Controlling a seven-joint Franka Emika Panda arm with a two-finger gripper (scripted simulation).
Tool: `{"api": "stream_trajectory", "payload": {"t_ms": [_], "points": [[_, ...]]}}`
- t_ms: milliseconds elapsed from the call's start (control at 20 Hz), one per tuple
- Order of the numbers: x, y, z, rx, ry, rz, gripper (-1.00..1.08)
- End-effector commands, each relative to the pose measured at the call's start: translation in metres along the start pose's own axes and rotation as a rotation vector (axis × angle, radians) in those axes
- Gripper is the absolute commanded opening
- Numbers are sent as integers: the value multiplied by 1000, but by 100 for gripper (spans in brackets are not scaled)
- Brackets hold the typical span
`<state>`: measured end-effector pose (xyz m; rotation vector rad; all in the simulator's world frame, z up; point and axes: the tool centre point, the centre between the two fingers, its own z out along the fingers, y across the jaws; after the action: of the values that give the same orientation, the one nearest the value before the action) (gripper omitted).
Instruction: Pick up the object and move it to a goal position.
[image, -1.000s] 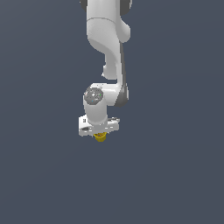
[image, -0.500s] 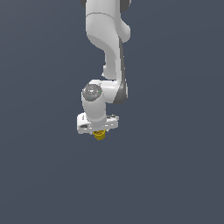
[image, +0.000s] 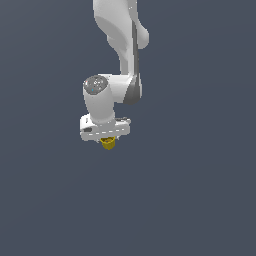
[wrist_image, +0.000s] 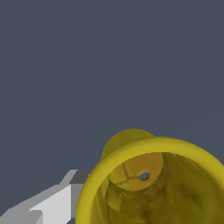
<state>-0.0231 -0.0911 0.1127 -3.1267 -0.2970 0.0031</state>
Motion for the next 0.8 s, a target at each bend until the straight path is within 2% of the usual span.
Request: {"api": "stream_trajectory", "payload": {"t_ms": [0, 750], "points": [[-11, 7, -22, -1, 2, 1, -100], [-81, 47, -152, 1, 3, 0, -100]]}}
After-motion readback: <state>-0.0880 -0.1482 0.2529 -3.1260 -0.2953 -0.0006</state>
